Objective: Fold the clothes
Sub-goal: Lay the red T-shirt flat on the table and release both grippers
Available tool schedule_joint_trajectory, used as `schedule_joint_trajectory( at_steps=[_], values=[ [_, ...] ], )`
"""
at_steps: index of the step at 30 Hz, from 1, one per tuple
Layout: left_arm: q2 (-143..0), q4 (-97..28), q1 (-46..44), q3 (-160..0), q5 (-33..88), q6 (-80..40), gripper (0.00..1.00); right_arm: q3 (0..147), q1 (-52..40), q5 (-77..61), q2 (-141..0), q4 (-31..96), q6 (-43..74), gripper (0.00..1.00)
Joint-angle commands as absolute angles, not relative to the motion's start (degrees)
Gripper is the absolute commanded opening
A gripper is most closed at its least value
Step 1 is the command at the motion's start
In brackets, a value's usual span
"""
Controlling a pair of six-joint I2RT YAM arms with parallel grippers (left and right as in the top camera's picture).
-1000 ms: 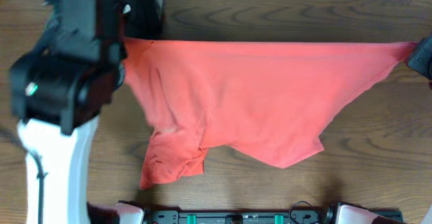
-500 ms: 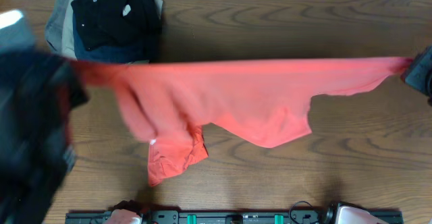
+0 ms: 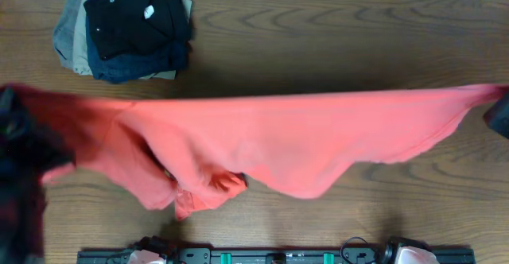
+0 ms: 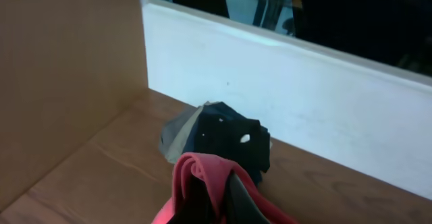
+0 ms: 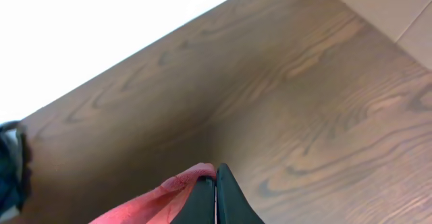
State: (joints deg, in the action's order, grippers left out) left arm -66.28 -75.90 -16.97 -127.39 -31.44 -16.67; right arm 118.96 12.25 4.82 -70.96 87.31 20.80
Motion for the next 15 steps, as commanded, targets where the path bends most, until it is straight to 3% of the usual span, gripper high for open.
schedule_joint_trajectory(
  at_steps=[1, 11, 13, 14, 15],
  values=[
    [-74.7, -74.0, -16.4, -127.4, -33.4, -16.1, 0.06, 119.2, 13.3, 11.4, -75.4, 85.3, 21.4, 0.01],
    [-105.0, -58.1, -16.4, -127.4, -33.4, -11.2, 0.06, 119.2, 19.5, 11.7, -98.0, 73.5, 21.4, 0.02],
    [-110.4, -55.1, -16.4, -127.4, -33.1, -11.1, 0.06, 119.2, 20.0, 11.6, -103.0, 72.3, 21.4, 0.09],
    [-112.7, -53.9, -16.4, -127.4, -32.7, -11.0, 0.06, 119.2, 20.2, 11.6, -105.5, 71.8, 21.4, 0.17],
    [-115.2, -52.9, -16.4, -127.4, -32.3, -10.3, 0.06, 119.2, 20.3, 11.6, -107.9, 71.5, 21.4, 0.32]
  ],
)
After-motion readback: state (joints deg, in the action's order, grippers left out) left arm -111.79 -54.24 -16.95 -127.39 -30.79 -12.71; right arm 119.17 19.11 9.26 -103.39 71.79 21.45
